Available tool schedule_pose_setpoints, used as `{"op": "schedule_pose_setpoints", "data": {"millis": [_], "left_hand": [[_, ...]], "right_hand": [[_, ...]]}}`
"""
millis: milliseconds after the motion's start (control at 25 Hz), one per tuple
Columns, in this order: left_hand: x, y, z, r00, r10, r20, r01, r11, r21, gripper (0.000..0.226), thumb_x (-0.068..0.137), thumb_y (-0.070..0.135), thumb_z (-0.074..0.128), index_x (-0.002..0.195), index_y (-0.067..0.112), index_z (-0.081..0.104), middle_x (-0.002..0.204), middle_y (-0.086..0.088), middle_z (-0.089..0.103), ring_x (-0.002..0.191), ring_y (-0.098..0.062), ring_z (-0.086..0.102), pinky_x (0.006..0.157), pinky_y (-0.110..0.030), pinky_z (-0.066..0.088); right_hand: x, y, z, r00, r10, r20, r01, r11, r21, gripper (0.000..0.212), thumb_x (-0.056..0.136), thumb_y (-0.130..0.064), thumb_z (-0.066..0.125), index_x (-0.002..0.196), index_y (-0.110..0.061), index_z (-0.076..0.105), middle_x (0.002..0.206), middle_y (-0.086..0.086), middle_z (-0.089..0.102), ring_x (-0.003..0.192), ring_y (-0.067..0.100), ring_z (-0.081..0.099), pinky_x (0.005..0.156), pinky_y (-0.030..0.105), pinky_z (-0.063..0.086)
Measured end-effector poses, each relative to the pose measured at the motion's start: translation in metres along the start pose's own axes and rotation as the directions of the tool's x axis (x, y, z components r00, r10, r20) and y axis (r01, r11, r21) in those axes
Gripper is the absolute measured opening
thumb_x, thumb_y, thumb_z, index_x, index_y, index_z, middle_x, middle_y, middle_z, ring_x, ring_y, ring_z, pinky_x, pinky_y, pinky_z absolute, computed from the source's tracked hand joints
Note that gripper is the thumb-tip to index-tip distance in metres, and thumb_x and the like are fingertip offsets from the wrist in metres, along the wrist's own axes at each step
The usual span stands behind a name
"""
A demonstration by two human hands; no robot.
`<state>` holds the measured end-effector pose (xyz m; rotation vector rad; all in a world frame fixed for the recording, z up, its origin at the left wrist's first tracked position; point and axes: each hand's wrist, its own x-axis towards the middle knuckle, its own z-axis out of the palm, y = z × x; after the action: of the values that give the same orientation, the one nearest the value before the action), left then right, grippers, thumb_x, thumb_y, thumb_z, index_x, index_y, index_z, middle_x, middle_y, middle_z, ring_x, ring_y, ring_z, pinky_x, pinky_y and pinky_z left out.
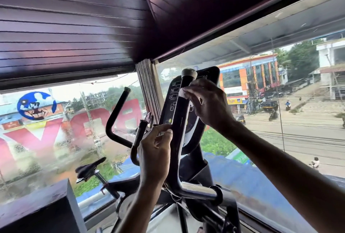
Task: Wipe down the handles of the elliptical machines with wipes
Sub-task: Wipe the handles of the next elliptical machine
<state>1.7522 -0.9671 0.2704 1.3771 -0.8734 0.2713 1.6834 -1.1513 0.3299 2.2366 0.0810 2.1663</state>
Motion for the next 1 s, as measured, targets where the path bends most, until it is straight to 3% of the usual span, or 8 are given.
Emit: {"op": "schedule_pose_setpoints", "data": {"millis": [160,400,560,720,800,880,960,1000], "left_hand": [[0.001,0.001,0.0,1.0,-0.001,-0.001,0.001,1.0,-0.012,0.017,0.095,0.02,0.067,0.097,0.032,0.079,0.087,0.016,0.077,0.083,-0.002,0.071,0.079,-0.03,0.054],[0.0,-0.004,-0.002,0.999,-0.023,0.037,0.025,0.998,-0.052,0.026,0.085,0.038,0.06,0.103,0.034,0.079,0.095,0.012,0.078,0.093,-0.013,0.073,0.09,-0.045,0.058],[-0.002,-0.004,-0.004,0.999,-0.006,0.042,0.01,0.997,-0.079,0.029,0.084,0.036,0.061,0.106,0.03,0.08,0.096,0.013,0.079,0.095,-0.01,0.073,0.094,-0.045,0.057],[-0.006,-0.008,-0.008,0.998,-0.011,0.054,0.017,0.995,-0.097,0.031,0.085,0.036,0.06,0.109,0.03,0.078,0.097,0.017,0.078,0.095,-0.003,0.072,0.092,-0.033,0.055],[-0.007,-0.012,-0.012,0.998,-0.028,0.055,0.033,0.995,-0.093,0.029,0.085,0.039,0.06,0.107,0.032,0.078,0.098,0.024,0.076,0.093,0.003,0.07,0.09,-0.03,0.055],[-0.01,-0.02,-0.017,0.995,-0.063,0.074,0.07,0.993,-0.095,0.021,0.091,0.038,0.061,0.103,0.033,0.077,0.096,0.024,0.076,0.092,0.005,0.068,0.086,-0.027,0.053],[-0.014,-0.027,-0.024,0.989,-0.093,0.113,0.107,0.986,-0.128,0.015,0.097,0.031,0.062,0.099,0.031,0.077,0.094,0.021,0.077,0.093,0.004,0.069,0.083,-0.024,0.051],[-0.016,-0.03,-0.026,0.984,-0.11,0.137,0.13,0.98,-0.152,0.015,0.098,0.029,0.062,0.099,0.029,0.077,0.093,0.019,0.077,0.092,0.003,0.069,0.083,-0.024,0.051]], "right_hand": [[0.051,0.024,0.005,0.996,0.047,-0.073,-0.054,0.994,-0.094,0.013,0.091,-0.008,0.074,0.103,-0.006,0.08,0.097,0.009,0.071,0.086,0.021,0.068,0.072,0.037,0.06],[0.084,0.021,0.008,0.983,-0.004,0.185,0.036,0.985,-0.17,0.01,0.088,-0.004,0.074,0.089,-0.009,0.082,0.09,0.008,0.07,0.087,0.023,0.062,0.074,0.032,0.053],[0.112,0.012,0.009,0.834,-0.034,0.551,0.187,0.956,-0.224,0.014,0.09,-0.003,0.068,0.083,-0.004,0.081,0.085,0.013,0.073,0.083,0.026,0.066,0.077,0.037,0.054],[0.126,0.004,0.008,0.744,0.017,0.667,0.238,0.928,-0.288,0.018,0.087,0.001,0.063,0.079,-0.004,0.078,0.084,0.015,0.076,0.077,0.026,0.067,0.07,0.029,0.046],[0.131,0.001,0.01,0.727,0.025,0.687,0.279,0.903,-0.328,0.015,0.084,0.002,0.064,0.079,-0.001,0.077,0.082,0.015,0.077,0.077,0.028,0.071,0.069,0.031,0.052],[0.131,-0.004,0.011,0.685,0.059,0.726,0.285,0.896,-0.341,0.016,0.085,0.0,0.067,0.074,-0.007,0.077,0.077,0.004,0.077,0.072,0.021,0.07,0.073,0.029,0.056],[0.128,-0.017,0.012,0.598,0.109,0.794,0.293,0.892,-0.343,0.02,0.085,0.0,0.068,0.073,-0.014,0.077,0.073,-0.01,0.071,0.064,0.009,0.062,0.072,0.025,0.053],[0.128,-0.022,0.013,0.588,0.126,0.799,0.285,0.892,-0.35,0.022,0.085,0.002,0.067,0.073,-0.014,0.077,0.071,-0.009,0.071,0.062,0.008,0.061,0.072,0.027,0.057]]}}
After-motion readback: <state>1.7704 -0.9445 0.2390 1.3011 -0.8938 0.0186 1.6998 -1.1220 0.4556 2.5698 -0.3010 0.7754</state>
